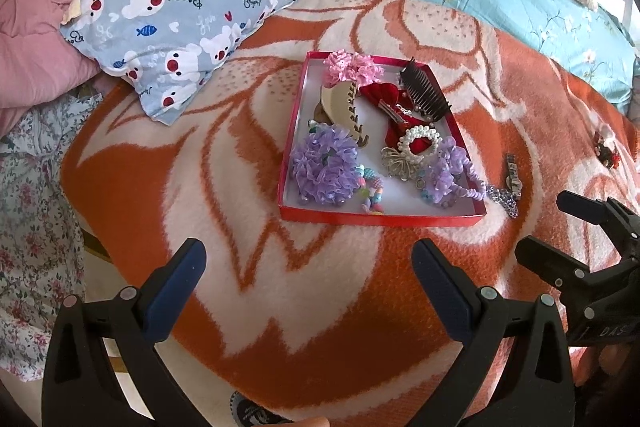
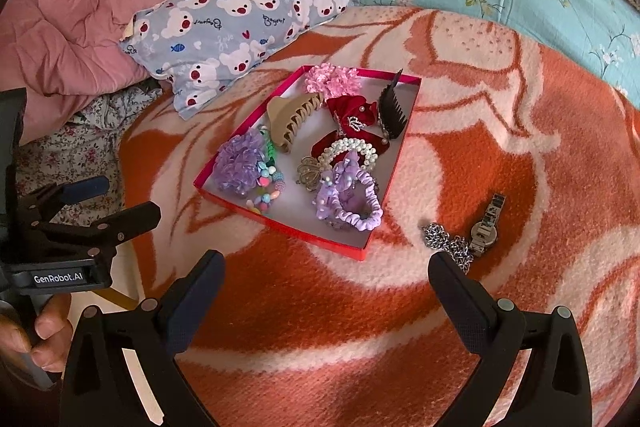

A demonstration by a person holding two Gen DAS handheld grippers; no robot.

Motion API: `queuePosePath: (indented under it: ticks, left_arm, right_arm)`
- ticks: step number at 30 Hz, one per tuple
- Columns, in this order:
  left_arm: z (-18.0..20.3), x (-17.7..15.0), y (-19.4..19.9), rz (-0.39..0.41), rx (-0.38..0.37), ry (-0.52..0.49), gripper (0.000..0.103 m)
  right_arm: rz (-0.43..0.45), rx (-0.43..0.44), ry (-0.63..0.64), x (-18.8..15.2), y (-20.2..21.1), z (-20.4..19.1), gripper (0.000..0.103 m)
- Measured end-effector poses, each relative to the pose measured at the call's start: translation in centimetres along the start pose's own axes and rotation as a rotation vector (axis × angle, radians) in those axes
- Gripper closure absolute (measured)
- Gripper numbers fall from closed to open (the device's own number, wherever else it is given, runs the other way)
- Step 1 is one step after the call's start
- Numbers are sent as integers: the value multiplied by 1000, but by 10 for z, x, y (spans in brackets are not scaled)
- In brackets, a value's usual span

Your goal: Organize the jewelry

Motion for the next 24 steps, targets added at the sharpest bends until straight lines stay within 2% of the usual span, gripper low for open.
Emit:
queuePosePath:
  ticks: [24]
  left_arm:
    - [1, 1, 0, 4, 4, -7, 0]
  right_arm:
    - [5, 3, -3, 2, 1, -2, 1]
Point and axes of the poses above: each gripper's, at about its wrist camera, not at the fingertips, and y roughly against the way its jaws point, z to its right, x to its top, the point moved 1 cm from there along -y, roughly the way its jaws point, and after that the axes turned 7 degrees about z, right-handed, at the moved point
